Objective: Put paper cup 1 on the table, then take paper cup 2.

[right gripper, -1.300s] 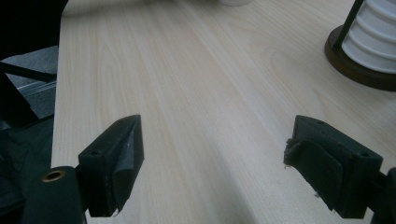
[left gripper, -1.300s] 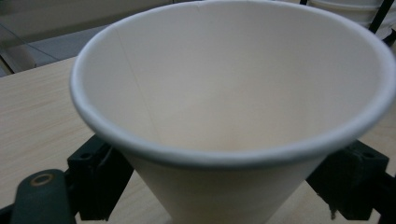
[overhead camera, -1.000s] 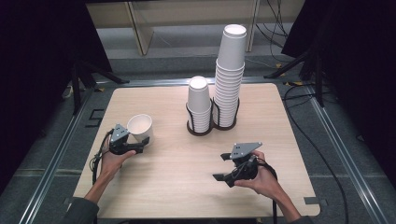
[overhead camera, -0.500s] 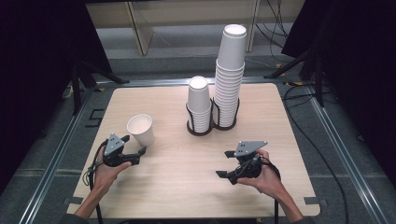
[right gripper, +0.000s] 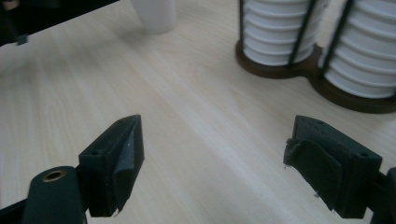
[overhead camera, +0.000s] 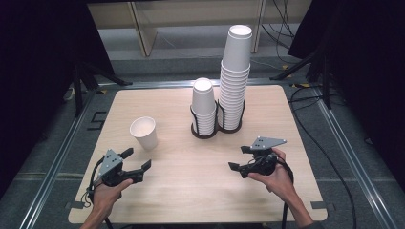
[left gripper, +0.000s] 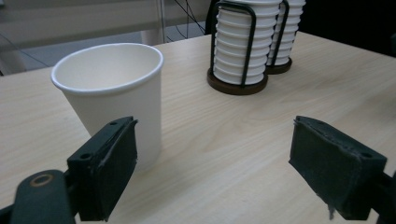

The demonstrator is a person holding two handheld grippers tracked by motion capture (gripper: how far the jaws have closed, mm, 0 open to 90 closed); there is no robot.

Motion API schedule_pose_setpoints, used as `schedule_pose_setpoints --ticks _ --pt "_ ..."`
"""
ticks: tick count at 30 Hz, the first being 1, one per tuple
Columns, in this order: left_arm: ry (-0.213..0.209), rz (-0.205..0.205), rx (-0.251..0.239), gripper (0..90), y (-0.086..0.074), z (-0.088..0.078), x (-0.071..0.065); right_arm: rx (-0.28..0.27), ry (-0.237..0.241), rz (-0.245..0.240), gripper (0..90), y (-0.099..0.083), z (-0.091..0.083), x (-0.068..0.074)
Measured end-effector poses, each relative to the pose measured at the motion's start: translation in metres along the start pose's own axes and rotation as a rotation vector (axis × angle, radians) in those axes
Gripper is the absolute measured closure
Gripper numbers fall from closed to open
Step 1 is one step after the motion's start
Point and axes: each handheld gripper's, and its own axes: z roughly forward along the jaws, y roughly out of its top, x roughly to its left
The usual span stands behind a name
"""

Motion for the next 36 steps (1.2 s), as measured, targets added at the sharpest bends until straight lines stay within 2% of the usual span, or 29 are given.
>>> schedule_pose_setpoints --ticks 3,5,6,7,9,11,13,14,15,17,19,21,24,25,27,28,29,30,31,32,33,34,36 --pt "-0.006 -0.013 0.028 14.7 -0.002 -0.004 -0.007 -0.027 -0.031 0.044 18.1 0.002 -0.006 -0.006" --pt "-0.028 -0.012 0.017 14.6 -0.005 -0.003 -0.01 -0.035 -0.054 0.049 18.0 0.004 -0.01 -0.01" --pt "-0.028 -0.012 0.017 14.6 -0.005 -0.003 -0.01 -0.035 -0.054 0.049 18.0 0.004 -0.01 -0.01" --pt "-0.021 -0.005 0.042 14.6 -0.005 -0.005 -0.013 -0.054 -0.049 0.064 18.0 0.005 -0.011 -0.012" --pt "-0.024 -0.004 0.04 14.6 -0.005 -0.005 -0.017 -0.075 -0.088 0.078 17.9 0.009 -0.017 -0.018" --pt "-0.026 -0.001 0.028 14.6 -0.006 -0.005 -0.021 -0.087 -0.083 0.109 17.5 0.011 -0.02 -0.021" --pt "-0.03 0.002 0.045 14.6 -0.008 -0.005 -0.025 -0.101 -0.099 0.1 17.2 0.014 -0.023 -0.025" --pt "-0.048 0.009 0.037 14.6 -0.01 -0.002 -0.026 -0.111 -0.1 0.118 17.0 0.015 -0.025 -0.027" --pt "-0.044 0.015 0.055 14.6 -0.01 -0.003 -0.027 -0.114 -0.106 0.132 16.8 0.016 -0.027 -0.028" --pt "-0.045 0.026 0.052 14.6 -0.011 -0.002 -0.027 -0.124 -0.124 0.111 16.4 0.018 -0.029 -0.033" --pt "-0.044 0.033 0.058 14.6 -0.011 -0.002 -0.028 -0.135 -0.14 0.113 15.9 0.022 -0.032 -0.037" --pt "-0.046 0.026 0.05 14.6 -0.012 -0.002 -0.027 -0.14 -0.134 0.128 15.9 0.025 -0.034 -0.037" --pt "-0.033 0.031 0.076 14.6 -0.013 -0.004 -0.026 -0.158 -0.145 0.121 15.7 0.034 -0.038 -0.04" --pt "-0.046 0.023 0.057 14.6 -0.014 -0.002 -0.026 -0.163 -0.141 0.123 15.7 0.038 -0.04 -0.041" --pt "-0.043 0.022 0.067 14.6 -0.014 -0.003 -0.025 -0.194 -0.16 0.105 15.7 0.051 -0.045 -0.043" --pt "-0.043 0.022 0.065 14.6 -0.014 -0.002 -0.025 -0.207 -0.158 0.115 15.7 0.056 -0.045 -0.044" --pt "-0.042 0.023 0.065 14.6 -0.014 -0.002 -0.025 -0.208 -0.172 0.095 15.7 0.061 -0.048 -0.046" --pt "-0.047 0.024 0.061 14.6 -0.014 -0.001 -0.024 -0.208 -0.172 0.095 15.7 0.061 -0.048 -0.046" --pt "-0.045 0.018 0.069 14.6 -0.014 -0.001 -0.025 -0.223 -0.168 0.115 15.7 0.066 -0.047 -0.046" --pt "-0.052 0.027 0.07 14.6 -0.014 0.001 -0.025 -0.237 -0.17 0.113 15.7 0.075 -0.049 -0.049" --pt "-0.046 0.036 0.093 14.6 -0.013 0.0 -0.025 -0.241 -0.178 0.105 15.7 0.08 -0.05 -0.051" --pt "-0.046 0.036 0.093 14.6 -0.013 0.0 -0.025 -0.241 -0.178 0.105 15.7 0.08 -0.05 -0.051" --pt "-0.054 0.036 0.085 14.6 -0.014 0.0 -0.025 -0.252 -0.179 0.099 15.6 0.092 -0.049 -0.055"
